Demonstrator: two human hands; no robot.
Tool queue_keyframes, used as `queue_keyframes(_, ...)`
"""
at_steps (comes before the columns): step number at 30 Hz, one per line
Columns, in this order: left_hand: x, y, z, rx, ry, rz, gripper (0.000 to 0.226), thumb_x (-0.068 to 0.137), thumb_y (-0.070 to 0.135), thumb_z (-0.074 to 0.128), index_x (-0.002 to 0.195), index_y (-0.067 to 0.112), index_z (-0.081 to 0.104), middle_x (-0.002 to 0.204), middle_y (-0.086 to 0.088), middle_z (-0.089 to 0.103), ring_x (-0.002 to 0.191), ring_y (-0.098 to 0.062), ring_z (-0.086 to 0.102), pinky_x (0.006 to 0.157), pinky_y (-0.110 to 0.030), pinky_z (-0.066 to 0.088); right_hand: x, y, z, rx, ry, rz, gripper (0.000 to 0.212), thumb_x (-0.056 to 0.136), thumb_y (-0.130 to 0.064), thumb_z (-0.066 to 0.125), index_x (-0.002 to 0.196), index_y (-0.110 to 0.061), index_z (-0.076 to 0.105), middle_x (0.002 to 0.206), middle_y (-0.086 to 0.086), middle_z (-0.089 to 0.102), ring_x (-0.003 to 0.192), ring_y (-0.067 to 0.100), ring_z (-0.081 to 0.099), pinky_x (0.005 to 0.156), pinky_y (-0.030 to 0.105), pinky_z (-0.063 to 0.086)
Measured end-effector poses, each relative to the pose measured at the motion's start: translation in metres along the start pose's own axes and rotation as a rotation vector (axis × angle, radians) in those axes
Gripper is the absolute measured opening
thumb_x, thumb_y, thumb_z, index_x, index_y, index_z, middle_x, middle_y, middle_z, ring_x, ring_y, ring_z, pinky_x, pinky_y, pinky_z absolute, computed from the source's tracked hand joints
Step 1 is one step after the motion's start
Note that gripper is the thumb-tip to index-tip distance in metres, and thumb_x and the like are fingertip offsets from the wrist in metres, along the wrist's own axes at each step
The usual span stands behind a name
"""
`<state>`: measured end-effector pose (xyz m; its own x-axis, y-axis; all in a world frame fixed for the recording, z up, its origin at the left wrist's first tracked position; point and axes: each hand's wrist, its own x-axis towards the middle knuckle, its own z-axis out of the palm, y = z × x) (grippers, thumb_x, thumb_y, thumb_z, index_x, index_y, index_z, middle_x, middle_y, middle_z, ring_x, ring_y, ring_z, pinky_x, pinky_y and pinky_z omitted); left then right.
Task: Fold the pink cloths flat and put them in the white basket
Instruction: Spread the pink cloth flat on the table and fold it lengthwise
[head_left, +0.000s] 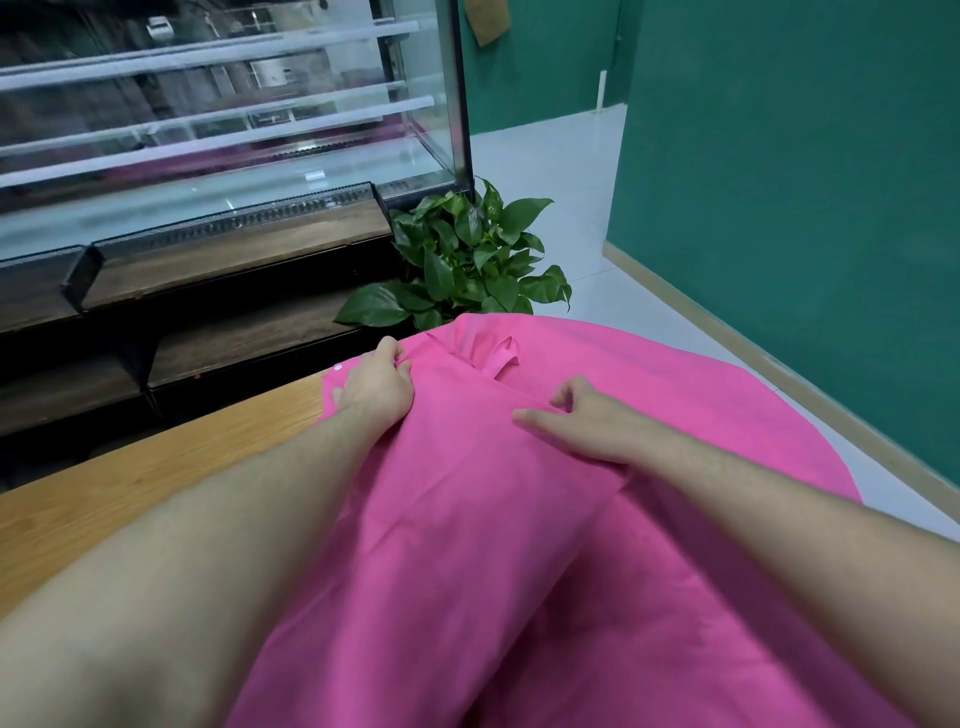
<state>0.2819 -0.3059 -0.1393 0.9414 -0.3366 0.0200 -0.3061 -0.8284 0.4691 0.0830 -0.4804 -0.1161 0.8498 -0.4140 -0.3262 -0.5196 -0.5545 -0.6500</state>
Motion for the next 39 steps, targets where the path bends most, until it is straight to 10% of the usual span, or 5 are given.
queue_keyframes(11,0.003,0.006,-0.007,-0.166,0.094,0.044,0.009,0.096,0.038,0.054,0.089,0.035,0.051,0.114,0.001,0.063,0.108,-0.024,0.058,0.092,-0.041,0.045,-0.01,-0.007,-0.015,-0.319,0.256,-0.231,0.041,0.1,-0.05,0.042,0.071,-0.022,0.035,0.071,-0.004,0.047,0.075,0.025,0.048,0.066,0.035,0.037)
queue_keyframes(18,-0.028,0.009,-0.029,-0.2,0.107,0.056,0.035,0.096,0.034,0.054,0.13,0.026,0.051,0.143,0.0,0.043,0.131,-0.023,0.044,0.105,-0.051,0.038,-0.002,0.012,0.0,-0.62,0.202,0.009,0.031,0.099,-0.047,0.038,0.113,-0.021,0.049,0.109,0.006,0.066,0.099,0.029,0.062,0.073,0.034,0.044)
queue_keyframes(21,-0.074,-0.016,-0.034,-0.146,0.142,0.173,0.032,0.097,0.03,0.052,0.129,0.025,0.051,0.146,0.003,0.038,0.136,-0.017,0.038,0.106,-0.052,0.037,-0.004,0.004,0.007,-0.515,0.374,-0.209,0.029,0.091,-0.036,0.05,0.116,-0.021,0.049,0.109,0.003,0.062,0.102,0.03,0.057,0.08,0.039,0.047)
queue_keyframes(28,-0.119,-0.11,-0.058,0.023,0.084,-0.082,0.032,0.096,0.042,0.054,0.125,0.03,0.059,0.126,0.006,0.063,0.121,-0.022,0.054,0.098,-0.051,0.04,-0.01,-0.052,0.043,-0.378,0.302,-0.686,0.02,0.089,-0.021,0.053,0.106,-0.025,0.064,0.102,-0.007,0.061,0.102,0.018,0.052,0.093,0.039,0.041)
queue_keyframes(39,-0.093,-0.118,-0.073,0.033,-0.075,-0.196,0.032,0.095,0.046,0.057,0.094,0.016,0.068,0.086,0.006,0.067,0.099,-0.019,0.064,0.087,-0.038,0.028,0.018,-0.096,0.071,-0.475,0.209,-0.626,0.028,0.09,-0.022,0.048,0.114,-0.024,0.063,0.115,0.0,0.06,0.111,0.023,0.049,0.095,0.041,0.04)
